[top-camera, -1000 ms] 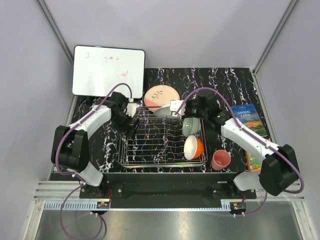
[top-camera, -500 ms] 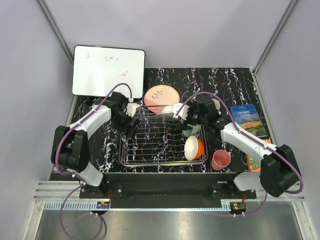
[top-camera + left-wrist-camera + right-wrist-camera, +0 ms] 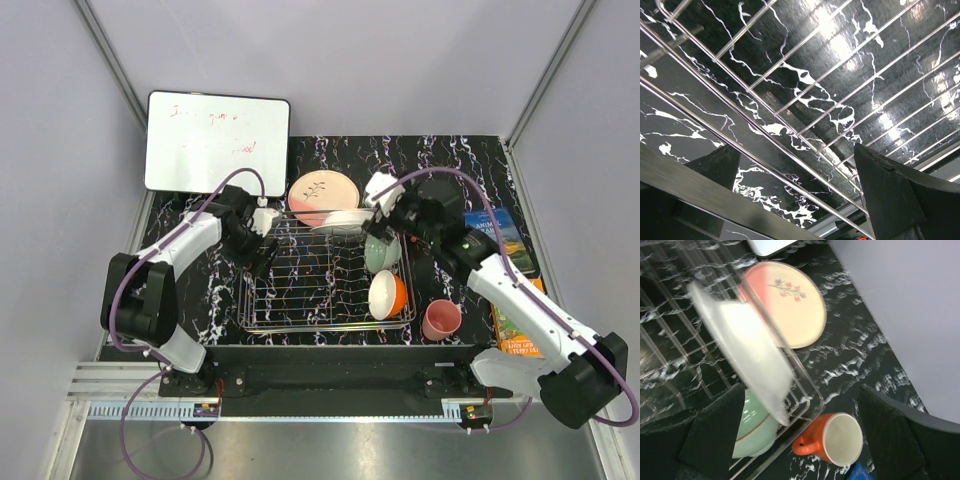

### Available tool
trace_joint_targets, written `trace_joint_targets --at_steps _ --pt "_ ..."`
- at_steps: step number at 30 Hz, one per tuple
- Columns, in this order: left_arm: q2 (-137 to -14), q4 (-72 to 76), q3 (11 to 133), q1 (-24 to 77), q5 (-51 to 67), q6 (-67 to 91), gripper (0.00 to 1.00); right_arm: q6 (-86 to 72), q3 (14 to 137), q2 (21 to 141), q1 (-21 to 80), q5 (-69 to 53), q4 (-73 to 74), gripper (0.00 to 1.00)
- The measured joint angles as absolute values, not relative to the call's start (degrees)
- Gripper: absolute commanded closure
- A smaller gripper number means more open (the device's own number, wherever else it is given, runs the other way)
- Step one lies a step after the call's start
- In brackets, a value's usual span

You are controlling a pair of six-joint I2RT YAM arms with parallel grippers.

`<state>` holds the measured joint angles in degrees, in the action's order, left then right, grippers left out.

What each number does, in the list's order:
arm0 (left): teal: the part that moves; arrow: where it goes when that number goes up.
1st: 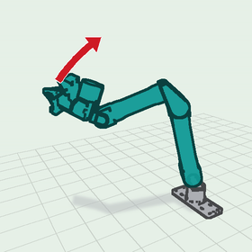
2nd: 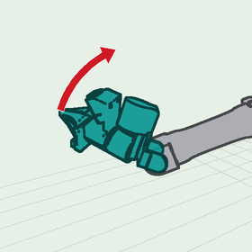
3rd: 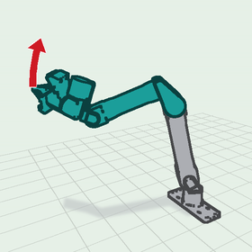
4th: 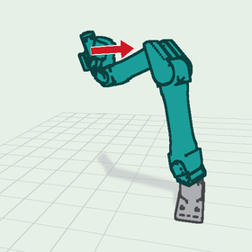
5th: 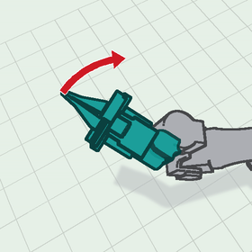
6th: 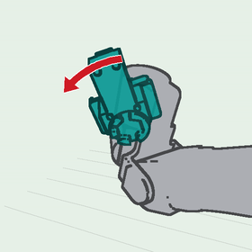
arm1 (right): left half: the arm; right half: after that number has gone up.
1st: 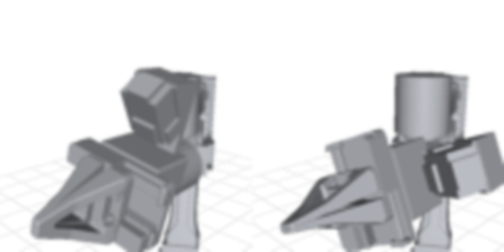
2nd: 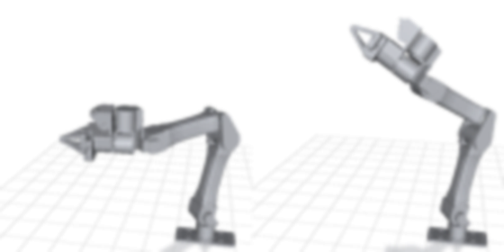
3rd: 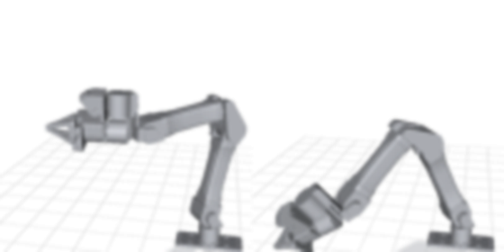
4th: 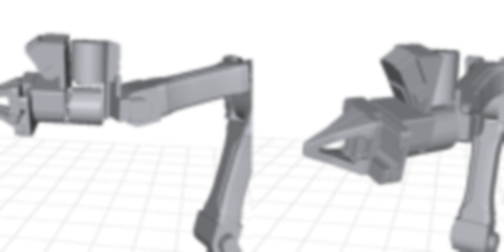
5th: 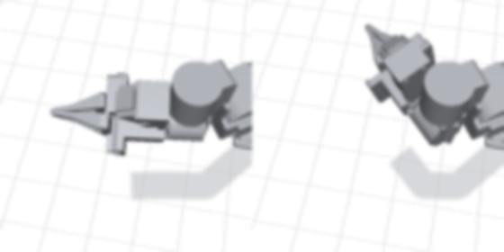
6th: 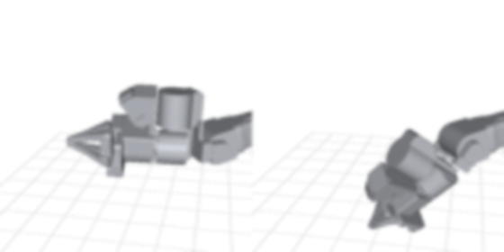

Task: Load the mixed dishes into the dish rack

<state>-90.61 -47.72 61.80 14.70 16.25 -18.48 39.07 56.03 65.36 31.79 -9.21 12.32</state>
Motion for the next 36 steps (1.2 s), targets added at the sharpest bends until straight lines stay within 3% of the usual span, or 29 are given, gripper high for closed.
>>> trace_joint_targets --at_steps 6,15,26,31,36 --pt "-86.11 -47.94 58.46 16.56 15.49 -19.99 0.01 26.2 66.35 68.23 31.73 6.9 10.68 0.0" --pt "-78.17 -48.47 53.21 23.92 13.98 -22.74 0.01 9.13 86.91 89.6 27.42 19.73 15.31 0.0" --pt "-75.9 -46.85 49.17 25.69 11.27 -23.62 0.01 -9.08 118.34 119.33 19.31 12.12 33.87 0.0" --pt "-74.02 -44.42 46.85 25.87 9.3 -23.97 0.02 -11.92 121.69 126.69 19.73 6.92 38.46 0.0" --pt "-73.78 -43.33 46.22 25.39 7.11 -25.74 0.1 -14.31 122.65 130.28 19.75 3.27 40.82 0.01"
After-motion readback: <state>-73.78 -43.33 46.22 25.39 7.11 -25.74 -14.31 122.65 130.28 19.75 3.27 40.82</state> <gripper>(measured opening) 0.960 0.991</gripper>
